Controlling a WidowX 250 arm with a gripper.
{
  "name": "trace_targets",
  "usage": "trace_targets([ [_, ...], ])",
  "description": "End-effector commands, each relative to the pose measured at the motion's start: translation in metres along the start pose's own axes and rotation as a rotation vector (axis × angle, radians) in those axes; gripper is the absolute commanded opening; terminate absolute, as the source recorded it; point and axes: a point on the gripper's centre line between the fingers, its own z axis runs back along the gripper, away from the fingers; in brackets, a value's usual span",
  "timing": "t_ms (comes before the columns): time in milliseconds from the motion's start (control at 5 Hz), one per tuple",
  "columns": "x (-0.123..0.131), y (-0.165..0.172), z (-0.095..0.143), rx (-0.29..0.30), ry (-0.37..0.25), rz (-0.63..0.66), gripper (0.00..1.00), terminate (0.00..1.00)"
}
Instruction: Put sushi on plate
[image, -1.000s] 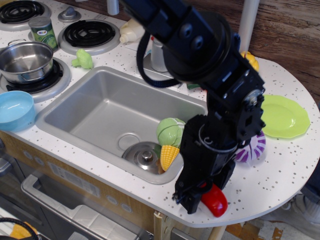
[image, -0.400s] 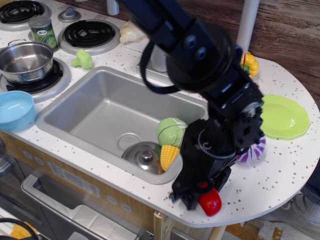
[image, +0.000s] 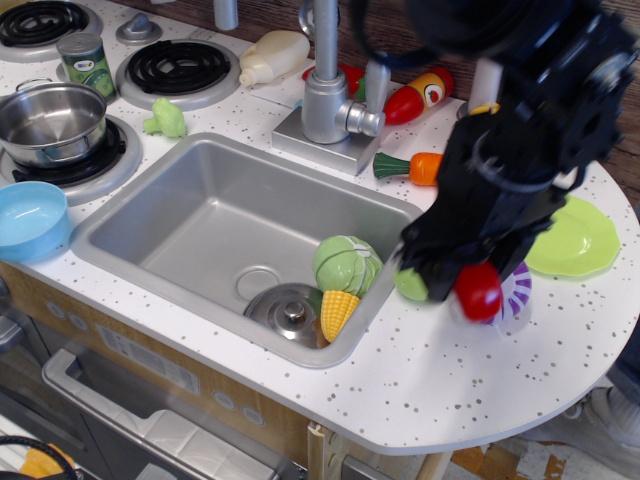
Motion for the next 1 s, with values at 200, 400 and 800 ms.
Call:
trace_targets([
  [200,0.027,-0.068,0.006,-0.150,-0.030,-0.195,0.00,0.00],
  [400,0.035,-0.096,0.000,-0.166,-0.035,-0.262,0.00,0.00],
  [800,0.055,-0.102,-0.029,-0.229,-0.042,-0.367,0.00,0.00],
])
